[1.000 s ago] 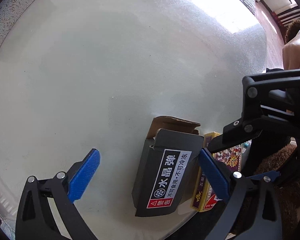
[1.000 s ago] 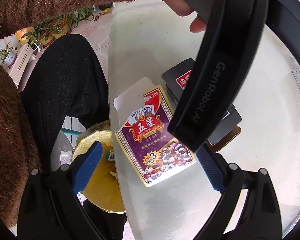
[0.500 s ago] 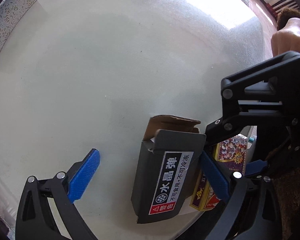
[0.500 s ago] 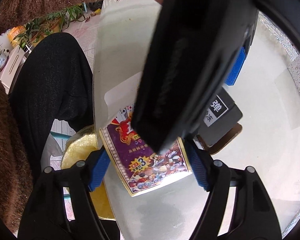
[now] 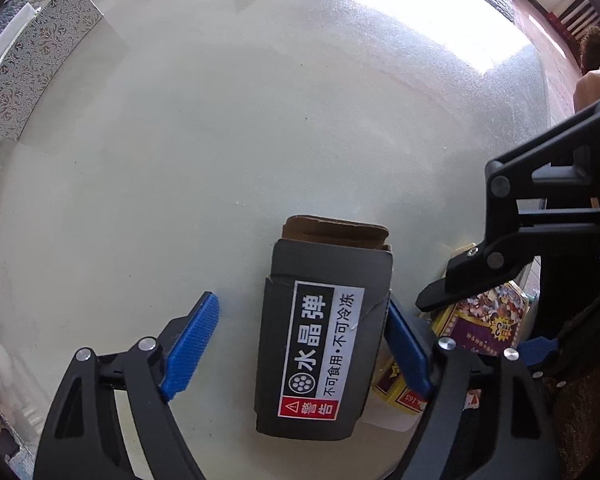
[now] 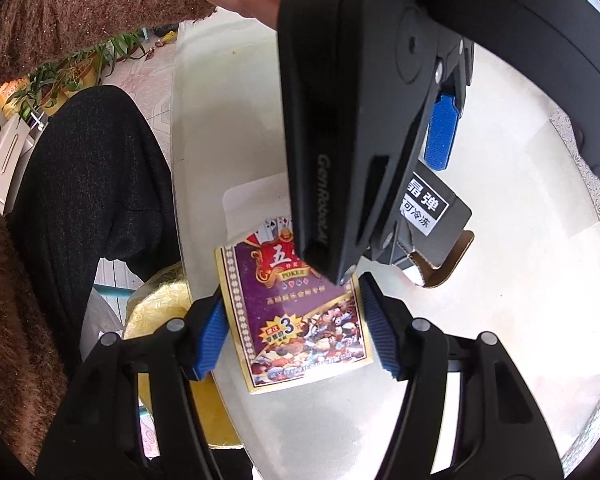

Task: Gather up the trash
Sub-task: 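Close the left tool on the black box while the right tool grips the purple card box, then carry the black box and purple card box off the table over the yellow bin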

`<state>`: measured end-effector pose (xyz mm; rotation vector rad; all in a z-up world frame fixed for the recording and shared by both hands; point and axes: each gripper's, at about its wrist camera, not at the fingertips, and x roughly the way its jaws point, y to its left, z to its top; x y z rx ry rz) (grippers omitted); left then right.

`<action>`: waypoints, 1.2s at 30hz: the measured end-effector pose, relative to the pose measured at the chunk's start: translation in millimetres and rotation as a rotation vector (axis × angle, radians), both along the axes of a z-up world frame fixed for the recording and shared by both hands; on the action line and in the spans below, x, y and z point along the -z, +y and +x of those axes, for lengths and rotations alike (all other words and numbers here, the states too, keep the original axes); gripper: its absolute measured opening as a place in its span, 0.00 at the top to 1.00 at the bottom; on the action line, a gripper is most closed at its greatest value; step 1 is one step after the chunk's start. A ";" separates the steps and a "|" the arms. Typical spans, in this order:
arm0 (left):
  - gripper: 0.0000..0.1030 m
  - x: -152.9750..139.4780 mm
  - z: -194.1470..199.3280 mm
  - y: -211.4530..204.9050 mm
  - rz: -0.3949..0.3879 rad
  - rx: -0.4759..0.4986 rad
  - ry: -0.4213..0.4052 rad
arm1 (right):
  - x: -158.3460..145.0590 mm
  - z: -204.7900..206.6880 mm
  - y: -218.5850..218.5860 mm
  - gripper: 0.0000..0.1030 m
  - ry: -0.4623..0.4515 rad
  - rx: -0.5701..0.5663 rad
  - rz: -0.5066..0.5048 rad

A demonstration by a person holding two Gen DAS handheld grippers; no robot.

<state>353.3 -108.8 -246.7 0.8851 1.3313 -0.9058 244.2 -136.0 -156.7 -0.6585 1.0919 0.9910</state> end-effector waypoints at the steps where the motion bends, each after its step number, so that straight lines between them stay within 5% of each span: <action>1: 0.31 -1.2 -2.0 -0.1 0.001 -0.002 -0.001 | -1.0 -0.1 -1.0 0.42 -0.002 0.012 -0.001; 8: 0.48 -7.7 -12.5 6.9 0.012 -0.061 0.006 | -1.6 -0.9 -0.9 0.43 0.001 0.087 -0.031; 21: 0.49 -20.2 11.9 41.9 -0.039 -0.292 -0.023 | -4.5 -1.6 -4.9 0.44 -0.062 0.253 -0.096; 36: 0.49 -54.9 1.7 85.4 -0.120 -0.441 -0.089 | -21.2 8.2 -17.9 0.44 -0.144 0.444 -0.137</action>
